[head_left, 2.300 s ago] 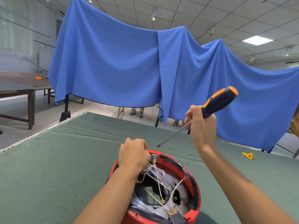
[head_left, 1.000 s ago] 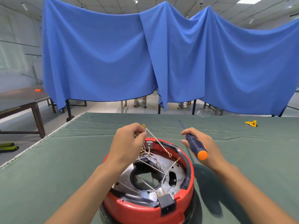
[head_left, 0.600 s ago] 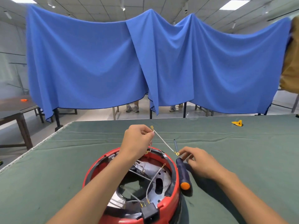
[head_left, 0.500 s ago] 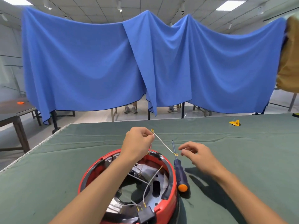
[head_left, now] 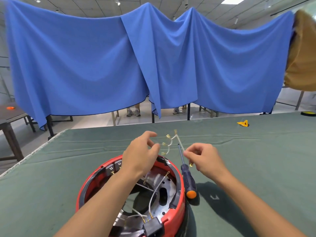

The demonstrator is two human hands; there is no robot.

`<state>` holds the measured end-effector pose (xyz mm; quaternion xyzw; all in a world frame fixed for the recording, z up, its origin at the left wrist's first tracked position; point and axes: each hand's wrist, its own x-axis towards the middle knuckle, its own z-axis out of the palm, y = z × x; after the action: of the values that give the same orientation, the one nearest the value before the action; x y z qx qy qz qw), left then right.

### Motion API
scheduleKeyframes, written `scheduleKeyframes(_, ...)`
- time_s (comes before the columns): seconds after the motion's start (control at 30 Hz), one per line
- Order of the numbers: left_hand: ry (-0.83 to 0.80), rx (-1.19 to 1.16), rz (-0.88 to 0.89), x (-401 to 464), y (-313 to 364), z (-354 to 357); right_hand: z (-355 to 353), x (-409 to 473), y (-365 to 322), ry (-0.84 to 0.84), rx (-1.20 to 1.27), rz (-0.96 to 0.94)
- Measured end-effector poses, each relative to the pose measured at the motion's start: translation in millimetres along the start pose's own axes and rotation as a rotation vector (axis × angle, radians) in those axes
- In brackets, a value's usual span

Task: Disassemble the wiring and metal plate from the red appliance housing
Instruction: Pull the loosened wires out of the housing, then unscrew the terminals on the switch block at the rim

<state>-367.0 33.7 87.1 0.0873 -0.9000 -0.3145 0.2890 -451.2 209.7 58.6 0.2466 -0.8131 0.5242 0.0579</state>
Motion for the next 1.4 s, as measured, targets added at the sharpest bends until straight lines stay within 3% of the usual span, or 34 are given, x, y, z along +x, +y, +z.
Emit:
scheduleKeyframes(0.13, -0.16, 0.211, 0.012, -3, -5, -2, -11, 6, 32, 0.224, -0.093, 0.246)
scheduleKeyframes(0.3, -0.273, 0.327, -0.041, -3, -9, -1, -18, 11, 58, 0.24, -0.339, 0.445)
scheduleKeyframes(0.47, -0.257, 0.369, -0.004, -1, -9, -3, -12, 14, 50, 0.235, -0.537, 0.396)
scheduleKeyframes(0.67, -0.237, 0.309, -0.032, 0, -12, -6, 15, 13, 17, 0.176, -0.843, 0.14)
scheduleKeyframes(0.87, -0.231, 0.283, -0.032, -2, -14, -7, 43, 18, 5, -0.141, -0.945, 0.181)
scheduleKeyframes(1.03, -0.234, 0.255, -0.05, 0, -14, -8, 23, 26, 7, -0.318, -0.752, 0.252)
scheduleKeyframes(1.1, -0.226, 0.234, -0.063, 0, -13, -8, 18, 28, 7, -0.331, -0.465, 0.274)
scheduleKeyframes(1.3, -0.204, 0.188, -0.086, -1, -14, -8, -3, 37, -7, -0.123, 0.451, 0.308)
scheduleKeyframes(1.4, -0.2, 0.17, -0.095, -1, -14, -8, -13, 35, -16, -0.215, 0.806, 0.306)
